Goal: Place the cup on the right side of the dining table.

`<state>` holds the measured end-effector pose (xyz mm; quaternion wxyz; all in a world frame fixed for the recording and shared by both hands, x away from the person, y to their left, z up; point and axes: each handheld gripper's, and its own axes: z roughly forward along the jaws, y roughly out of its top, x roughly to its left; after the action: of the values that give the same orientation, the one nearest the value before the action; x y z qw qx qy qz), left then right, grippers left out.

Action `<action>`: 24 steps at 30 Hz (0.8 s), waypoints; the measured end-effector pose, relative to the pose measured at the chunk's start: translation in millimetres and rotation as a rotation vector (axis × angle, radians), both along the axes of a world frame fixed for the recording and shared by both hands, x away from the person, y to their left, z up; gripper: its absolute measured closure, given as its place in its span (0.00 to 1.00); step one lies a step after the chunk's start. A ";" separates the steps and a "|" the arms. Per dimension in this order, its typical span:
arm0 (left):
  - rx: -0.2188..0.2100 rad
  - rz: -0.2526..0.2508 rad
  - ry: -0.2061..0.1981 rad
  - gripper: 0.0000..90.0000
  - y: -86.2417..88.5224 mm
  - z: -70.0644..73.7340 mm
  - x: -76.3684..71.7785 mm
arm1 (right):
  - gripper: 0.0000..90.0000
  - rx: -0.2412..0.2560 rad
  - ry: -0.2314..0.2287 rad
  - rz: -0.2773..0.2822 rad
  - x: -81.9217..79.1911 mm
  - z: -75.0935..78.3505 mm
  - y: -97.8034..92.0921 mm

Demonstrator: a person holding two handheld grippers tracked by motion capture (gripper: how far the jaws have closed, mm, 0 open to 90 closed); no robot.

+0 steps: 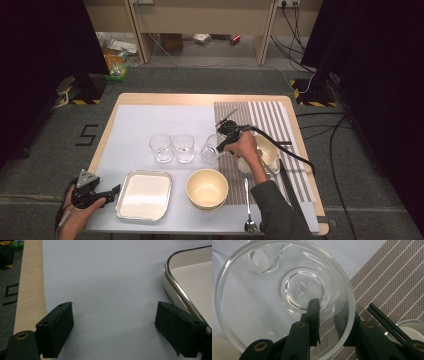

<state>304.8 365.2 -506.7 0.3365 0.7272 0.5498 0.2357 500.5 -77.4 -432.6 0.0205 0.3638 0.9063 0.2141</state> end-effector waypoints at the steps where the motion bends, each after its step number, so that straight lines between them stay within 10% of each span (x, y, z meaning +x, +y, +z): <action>1: 0.000 0.000 0.001 0.16 0.0 0.1 0.0 | 0.82 -0.001 0.004 0.000 0.1 -0.5 0.5; 14: 0.001 0.000 -0.001 0.16 -0.1 0.0 0.0 | 0.86 0.012 0.042 -0.013 -1.3 -12.5 9.0; 24: 0.001 0.000 0.000 0.16 -0.1 0.0 0.0 | 0.93 0.035 -0.046 -0.014 2.5 -9.2 10.7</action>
<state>304.8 365.1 -506.6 0.3361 0.7273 0.5499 0.2361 503.0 -66.8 -441.8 0.0365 0.3652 0.8992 0.2383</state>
